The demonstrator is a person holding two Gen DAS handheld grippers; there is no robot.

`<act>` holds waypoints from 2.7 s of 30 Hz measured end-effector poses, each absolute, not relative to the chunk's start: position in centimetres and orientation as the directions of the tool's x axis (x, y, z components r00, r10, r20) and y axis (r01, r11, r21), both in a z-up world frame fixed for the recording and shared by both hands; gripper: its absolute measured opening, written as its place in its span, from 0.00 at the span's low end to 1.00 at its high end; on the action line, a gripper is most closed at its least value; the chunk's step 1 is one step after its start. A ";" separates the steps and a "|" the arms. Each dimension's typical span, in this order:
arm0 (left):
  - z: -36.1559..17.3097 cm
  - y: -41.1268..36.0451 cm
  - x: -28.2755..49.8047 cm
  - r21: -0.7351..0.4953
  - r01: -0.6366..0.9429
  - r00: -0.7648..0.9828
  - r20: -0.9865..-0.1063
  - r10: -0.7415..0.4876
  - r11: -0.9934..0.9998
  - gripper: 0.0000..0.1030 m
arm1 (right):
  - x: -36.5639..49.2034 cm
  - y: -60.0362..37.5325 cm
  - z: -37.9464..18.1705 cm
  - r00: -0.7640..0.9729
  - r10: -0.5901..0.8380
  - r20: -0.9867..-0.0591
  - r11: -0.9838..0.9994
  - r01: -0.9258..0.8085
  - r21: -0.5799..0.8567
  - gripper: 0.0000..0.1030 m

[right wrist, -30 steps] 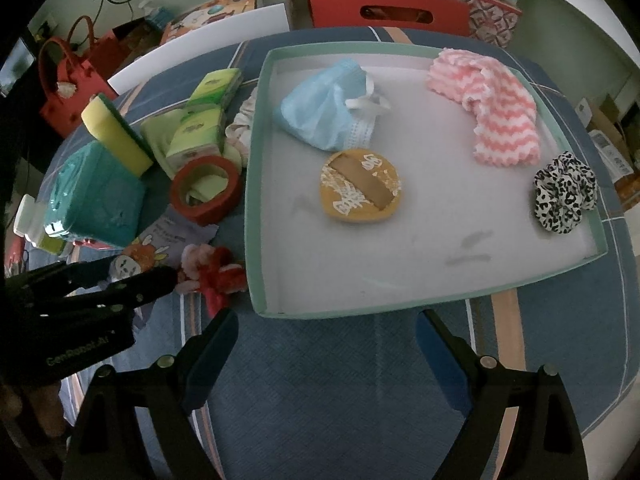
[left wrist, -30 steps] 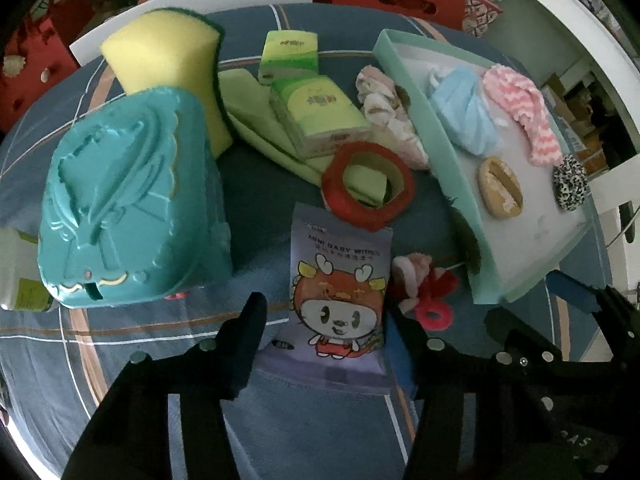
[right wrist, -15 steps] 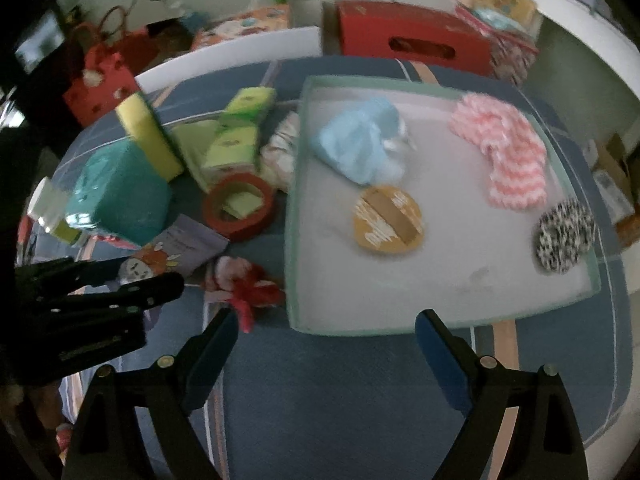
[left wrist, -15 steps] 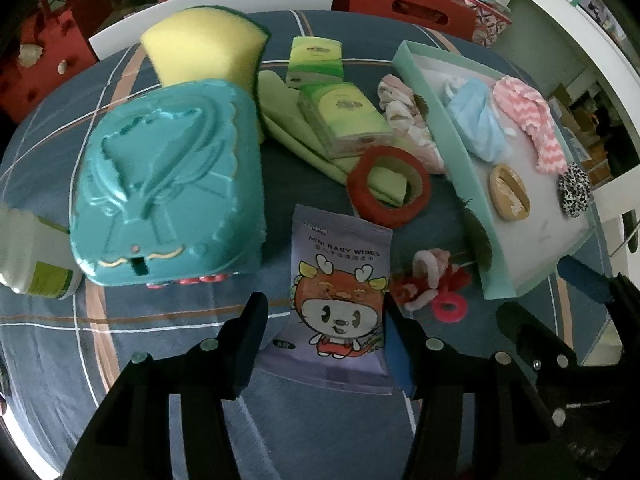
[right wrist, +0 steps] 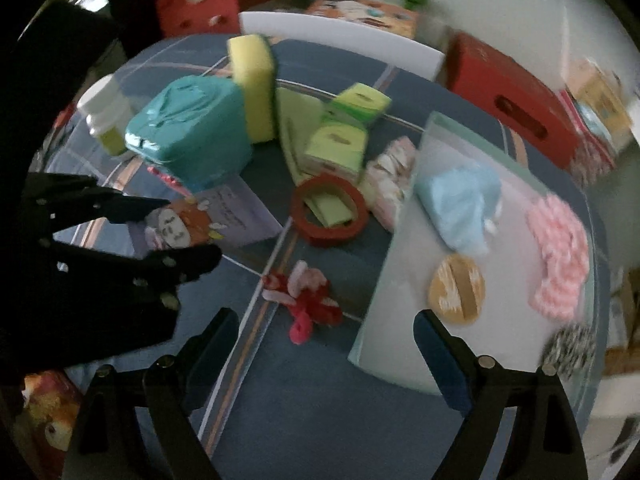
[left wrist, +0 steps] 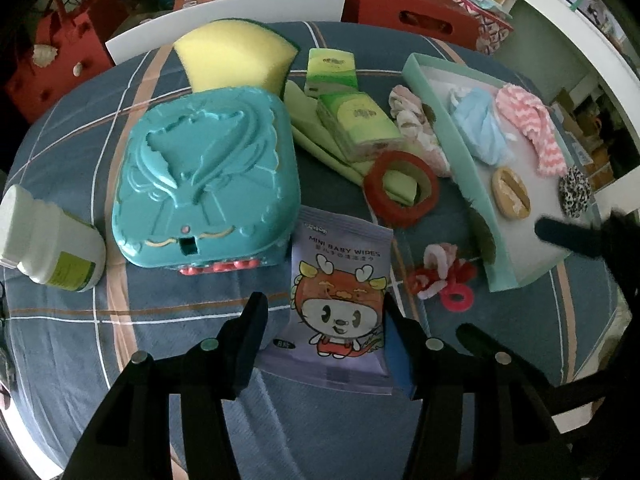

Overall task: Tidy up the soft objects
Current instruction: 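Grasp the purple baby-wipes packet with the left tool while the right tool moves toward the red bow hair tie, then grasp the red bow hair tie with the right tool, then carry the packet and hair tie into the white tray and open both tools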

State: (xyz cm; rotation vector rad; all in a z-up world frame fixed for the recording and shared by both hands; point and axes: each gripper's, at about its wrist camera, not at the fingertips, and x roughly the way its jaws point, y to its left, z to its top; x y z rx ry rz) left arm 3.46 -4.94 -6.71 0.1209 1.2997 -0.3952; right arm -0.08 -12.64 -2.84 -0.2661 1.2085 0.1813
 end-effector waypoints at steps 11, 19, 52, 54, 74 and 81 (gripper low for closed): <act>-7.2 -3.9 2.3 -0.131 0.353 0.212 -0.953 -0.216 0.926 0.56 | 1.3 -11.6 -4.3 0.264 -0.053 -0.963 0.900 -0.405 -0.161 0.81; -7.6 -3.7 2.1 -0.135 0.355 0.205 -0.954 -0.218 0.925 0.56 | 2.2 -11.2 -5.2 0.216 -0.078 -0.973 0.870 -0.463 -0.172 0.71; -7.4 -4.1 3.0 -0.136 0.345 0.201 -0.956 -0.215 0.929 0.56 | 3.8 -9.7 -9.0 0.157 -0.031 -0.987 0.880 -0.464 -0.102 0.35; -7.2 -4.2 3.0 -0.135 0.347 0.204 -0.955 -0.215 0.928 0.56 | 3.4 -9.8 -8.4 0.163 -0.032 -0.986 0.882 -0.459 -0.104 0.35; -4.9 -4.2 2.2 -0.127 0.375 0.257 -0.938 -0.235 0.918 0.56 | -0.5 -10.4 -3.7 0.191 -0.017 -0.981 0.901 -0.422 -0.097 0.35; -3.7 -4.3 1.7 -0.134 0.392 0.277 -0.926 -0.256 0.910 0.56 | -1.4 -12.3 -1.7 0.212 -0.004 -0.977 0.914 -0.396 -0.089 0.35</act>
